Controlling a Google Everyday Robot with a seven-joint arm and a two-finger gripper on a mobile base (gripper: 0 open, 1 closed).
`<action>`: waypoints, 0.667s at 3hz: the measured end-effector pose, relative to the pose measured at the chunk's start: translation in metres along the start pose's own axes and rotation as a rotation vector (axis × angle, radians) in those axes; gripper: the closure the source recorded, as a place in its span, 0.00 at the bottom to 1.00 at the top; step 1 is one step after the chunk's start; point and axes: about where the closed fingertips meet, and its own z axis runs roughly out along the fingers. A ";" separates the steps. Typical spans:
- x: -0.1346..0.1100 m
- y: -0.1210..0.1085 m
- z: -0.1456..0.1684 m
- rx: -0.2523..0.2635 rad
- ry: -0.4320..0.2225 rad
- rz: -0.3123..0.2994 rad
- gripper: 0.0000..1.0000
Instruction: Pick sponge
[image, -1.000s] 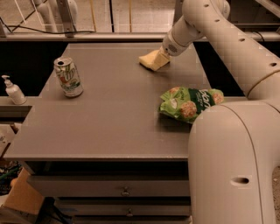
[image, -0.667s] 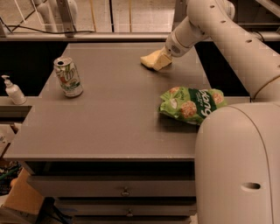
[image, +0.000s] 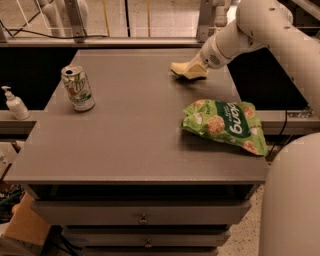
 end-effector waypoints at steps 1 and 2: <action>-0.009 0.015 -0.033 -0.011 -0.081 -0.027 1.00; -0.030 0.030 -0.068 -0.024 -0.177 -0.072 1.00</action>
Offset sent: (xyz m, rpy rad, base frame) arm -0.0846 0.0010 0.1112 0.2078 -0.1724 0.1875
